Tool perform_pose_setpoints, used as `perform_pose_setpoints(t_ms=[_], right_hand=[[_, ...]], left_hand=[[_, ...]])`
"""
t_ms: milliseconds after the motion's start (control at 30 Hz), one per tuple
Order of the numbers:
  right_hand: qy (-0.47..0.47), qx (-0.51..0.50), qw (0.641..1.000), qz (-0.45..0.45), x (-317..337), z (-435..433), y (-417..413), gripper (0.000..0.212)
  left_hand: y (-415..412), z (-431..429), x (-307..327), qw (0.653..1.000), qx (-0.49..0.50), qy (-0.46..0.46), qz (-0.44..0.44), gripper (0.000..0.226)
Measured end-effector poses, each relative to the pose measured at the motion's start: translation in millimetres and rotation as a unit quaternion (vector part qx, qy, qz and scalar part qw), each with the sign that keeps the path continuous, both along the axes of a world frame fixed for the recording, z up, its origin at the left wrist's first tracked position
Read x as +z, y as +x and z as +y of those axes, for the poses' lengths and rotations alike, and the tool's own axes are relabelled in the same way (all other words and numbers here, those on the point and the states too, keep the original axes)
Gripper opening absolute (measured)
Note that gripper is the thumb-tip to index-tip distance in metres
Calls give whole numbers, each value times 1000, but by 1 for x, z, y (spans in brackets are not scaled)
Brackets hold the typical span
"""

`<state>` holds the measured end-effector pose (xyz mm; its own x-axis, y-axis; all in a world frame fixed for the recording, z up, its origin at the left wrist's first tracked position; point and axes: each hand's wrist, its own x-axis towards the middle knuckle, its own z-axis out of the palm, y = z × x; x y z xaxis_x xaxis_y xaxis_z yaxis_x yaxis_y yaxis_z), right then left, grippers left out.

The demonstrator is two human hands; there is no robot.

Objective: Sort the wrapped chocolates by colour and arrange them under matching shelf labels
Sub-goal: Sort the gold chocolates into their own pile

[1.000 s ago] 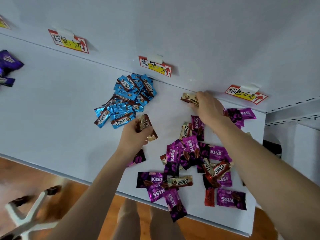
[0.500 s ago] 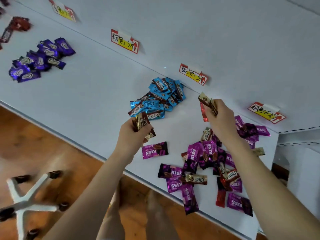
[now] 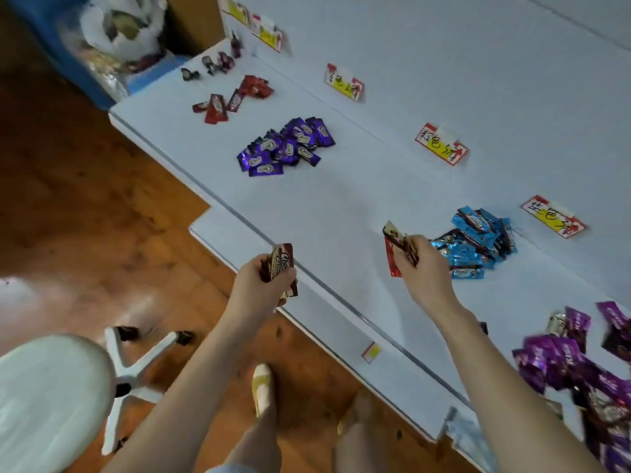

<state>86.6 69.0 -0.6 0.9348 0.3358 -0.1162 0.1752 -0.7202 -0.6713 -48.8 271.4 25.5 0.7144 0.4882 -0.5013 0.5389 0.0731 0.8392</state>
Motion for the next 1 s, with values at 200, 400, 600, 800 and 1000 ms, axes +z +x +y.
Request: perform_pose_setpoints(t_ms=[200,400,600,800,1000], right_hand=[[20,44,999,16,8,100,-1,5],[8,69,998,1,11,180,52,12],[-3,109,994,-17,1,284,130,16],[-53,143,988,-19,-14,379,186,22],[-101,142,985,10,-43,429,211,25]], left_hand=[[-14,81,1,999,32,20,7,10],[20,137,-4,998,65,8,5,10],[62,206,-9,993,112,17,20,11],[80,270,-14,984,174,32,35,9],[93,323,-24,978,203,20,42,3]])
